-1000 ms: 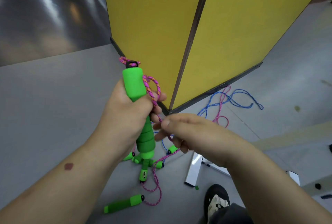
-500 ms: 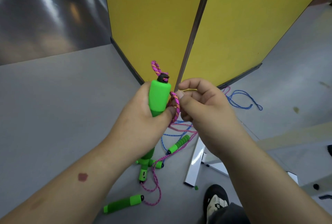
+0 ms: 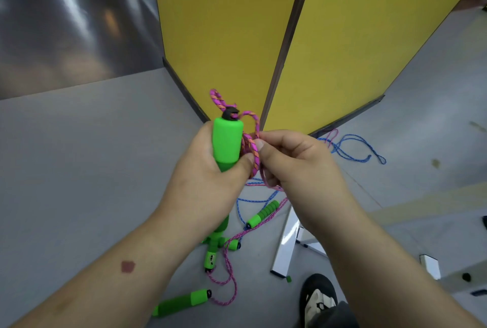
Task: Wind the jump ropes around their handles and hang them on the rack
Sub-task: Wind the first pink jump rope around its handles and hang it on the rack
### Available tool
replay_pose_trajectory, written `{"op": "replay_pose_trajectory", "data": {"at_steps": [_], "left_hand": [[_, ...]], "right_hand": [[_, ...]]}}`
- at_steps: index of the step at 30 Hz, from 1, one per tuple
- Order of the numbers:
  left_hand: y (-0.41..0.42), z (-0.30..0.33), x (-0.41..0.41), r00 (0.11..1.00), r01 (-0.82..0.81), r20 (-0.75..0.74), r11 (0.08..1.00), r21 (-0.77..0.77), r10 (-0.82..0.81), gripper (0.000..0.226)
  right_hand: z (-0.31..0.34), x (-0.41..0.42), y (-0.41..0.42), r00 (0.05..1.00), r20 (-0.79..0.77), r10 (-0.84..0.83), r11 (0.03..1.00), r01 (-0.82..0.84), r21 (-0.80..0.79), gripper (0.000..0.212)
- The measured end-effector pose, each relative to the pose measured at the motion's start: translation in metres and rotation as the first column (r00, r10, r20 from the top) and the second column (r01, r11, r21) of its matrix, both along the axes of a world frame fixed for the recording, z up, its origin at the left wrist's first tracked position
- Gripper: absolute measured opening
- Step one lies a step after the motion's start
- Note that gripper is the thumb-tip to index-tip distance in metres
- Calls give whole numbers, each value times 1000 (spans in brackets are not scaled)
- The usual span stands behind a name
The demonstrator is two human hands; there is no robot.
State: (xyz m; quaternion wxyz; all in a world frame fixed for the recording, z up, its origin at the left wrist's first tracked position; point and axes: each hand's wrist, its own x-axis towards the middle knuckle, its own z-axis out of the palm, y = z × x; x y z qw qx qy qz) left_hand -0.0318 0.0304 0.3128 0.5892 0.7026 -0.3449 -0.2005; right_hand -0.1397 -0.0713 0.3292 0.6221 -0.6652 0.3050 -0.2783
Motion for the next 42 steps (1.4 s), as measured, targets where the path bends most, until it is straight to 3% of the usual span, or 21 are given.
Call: {"op": "replay_pose_trajectory", "data": {"at_steps": [8,11,14,16,18,21,24,29,33,38,42], "left_hand": [[-4,-2,0,985,123,-114,992,-39,-127,20],[-4,0,1,981,72,-174,993,-93,-88,14],[-3,4,12,962,-51,-275,983,-178,0,15],[-1,5,22,955,-121,-290,973,-194,60,13],[0,4,31,952,-192,-271,966,-174,141,21],[2,3,34,958,-232,-196,969,-86,211,30],[3,2,24,974,-161,-159,987,2,160,28],[0,1,3,976,74,-208,997,29,-66,34],[-1,1,-3,974,127,-191,992,9,-123,41],[-3,-1,-1,978,34,-206,999,-27,-38,26],[-2,0,11,968,-51,-249,996,-79,30,23]], "right_hand": [[8,1,4,993,119,7,992,-22,125,12],[7,1,4,995,92,22,994,-31,103,12],[-1,-6,-1,962,-205,182,983,-178,35,18],[-5,-12,-2,841,-423,337,932,-361,23,22],[-5,-14,-3,778,-518,356,904,-426,-18,19],[-2,-10,-2,888,-412,204,957,-269,-108,18],[1,-4,-2,967,-202,153,983,-169,-65,19],[4,1,0,996,-30,82,993,-84,-77,19],[8,0,1,998,45,33,997,-30,-75,16],[5,-1,1,998,39,46,998,-43,-54,16],[-4,-5,-2,941,-256,220,975,-220,29,21]]}}
